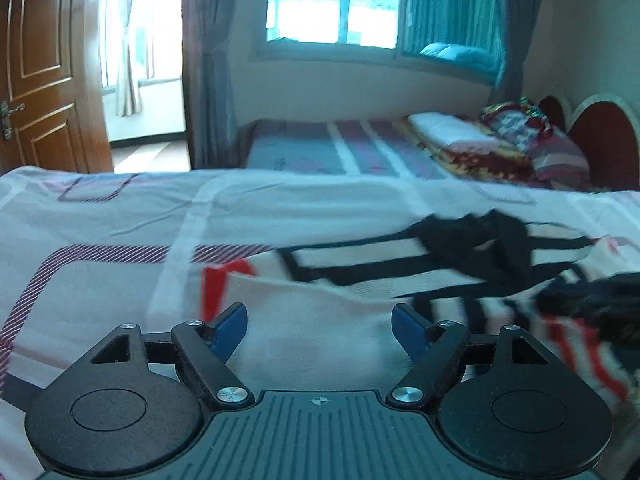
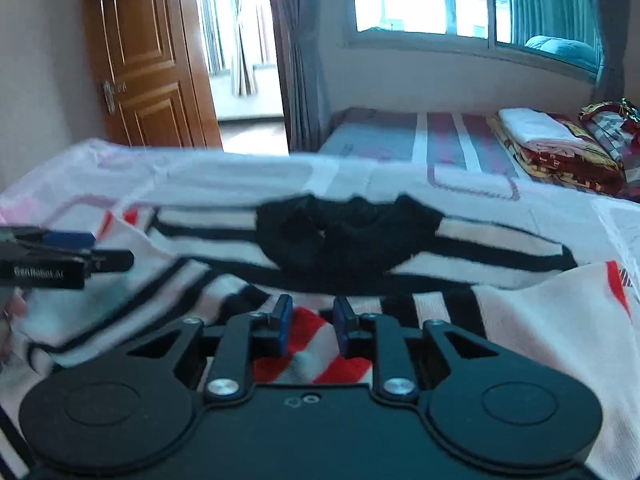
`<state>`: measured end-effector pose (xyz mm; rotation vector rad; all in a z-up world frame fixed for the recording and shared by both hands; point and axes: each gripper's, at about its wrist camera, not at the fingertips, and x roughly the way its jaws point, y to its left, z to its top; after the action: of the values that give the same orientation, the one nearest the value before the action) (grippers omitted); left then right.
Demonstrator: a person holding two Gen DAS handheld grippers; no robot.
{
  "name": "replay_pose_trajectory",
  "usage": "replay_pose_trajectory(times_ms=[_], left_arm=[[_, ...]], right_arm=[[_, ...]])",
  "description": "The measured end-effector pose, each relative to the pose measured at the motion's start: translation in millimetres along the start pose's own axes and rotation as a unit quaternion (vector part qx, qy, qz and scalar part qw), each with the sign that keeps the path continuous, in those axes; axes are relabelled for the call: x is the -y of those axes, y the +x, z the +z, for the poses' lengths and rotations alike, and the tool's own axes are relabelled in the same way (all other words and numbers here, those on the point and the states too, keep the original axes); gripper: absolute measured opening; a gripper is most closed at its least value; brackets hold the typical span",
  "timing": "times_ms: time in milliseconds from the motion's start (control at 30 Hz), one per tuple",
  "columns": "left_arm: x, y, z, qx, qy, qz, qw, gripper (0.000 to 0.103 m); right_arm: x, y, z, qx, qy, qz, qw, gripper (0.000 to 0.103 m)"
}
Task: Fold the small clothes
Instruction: 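Press the folded sweater side flat with the left gripper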
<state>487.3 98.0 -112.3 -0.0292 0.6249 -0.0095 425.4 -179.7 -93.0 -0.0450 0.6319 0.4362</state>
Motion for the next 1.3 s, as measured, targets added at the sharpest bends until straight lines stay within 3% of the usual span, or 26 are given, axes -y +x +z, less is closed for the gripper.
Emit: replay_pose_trajectory(times_ms=[100,167,233,600,1067,1133,1267,1300], left_arm=[[20,1,-5,-0.007,0.007,-0.014,0.9999,0.079],[29,10,-15,-0.025,0.022,-0.006,0.9994,0.079],[31,12,-25,-0.014,0.037,-0.002,0.9992,0.079],[30,10,-31,0.001,0.038,-0.001,0.9993,0.085],[27,2,-30,0.005,0.049,0.003,0.9988,0.086],[18,-10,-37,0.003,0.06,0.016,0.9981,0.086],[-8,-17,-46,-0.01,0.027,0.01,0.9995,0.086],[-8,-13,-45,-0.012,0.024,0.013,0.9996,0.091]], right_arm=[[-13,6,-4,-0.014,-0.013,0.022,1.0,0.023],[-19,14,-9,-0.023,-0.025,0.012,0.999,0.022],[-18,14,-14,-0.011,-0.026,0.01,1.0,0.022],[-20,15,-19,0.007,-0.031,0.001,1.0,0.023],[-23,14,-19,0.007,-0.039,-0.013,0.999,0.023],[-16,5,-20,0.003,-0.048,-0.037,0.998,0.023],[21,-22,-31,-0.001,-0.035,-0.072,0.997,0.024],[30,-25,-34,-0.004,-0.023,-0.088,0.996,0.028]])
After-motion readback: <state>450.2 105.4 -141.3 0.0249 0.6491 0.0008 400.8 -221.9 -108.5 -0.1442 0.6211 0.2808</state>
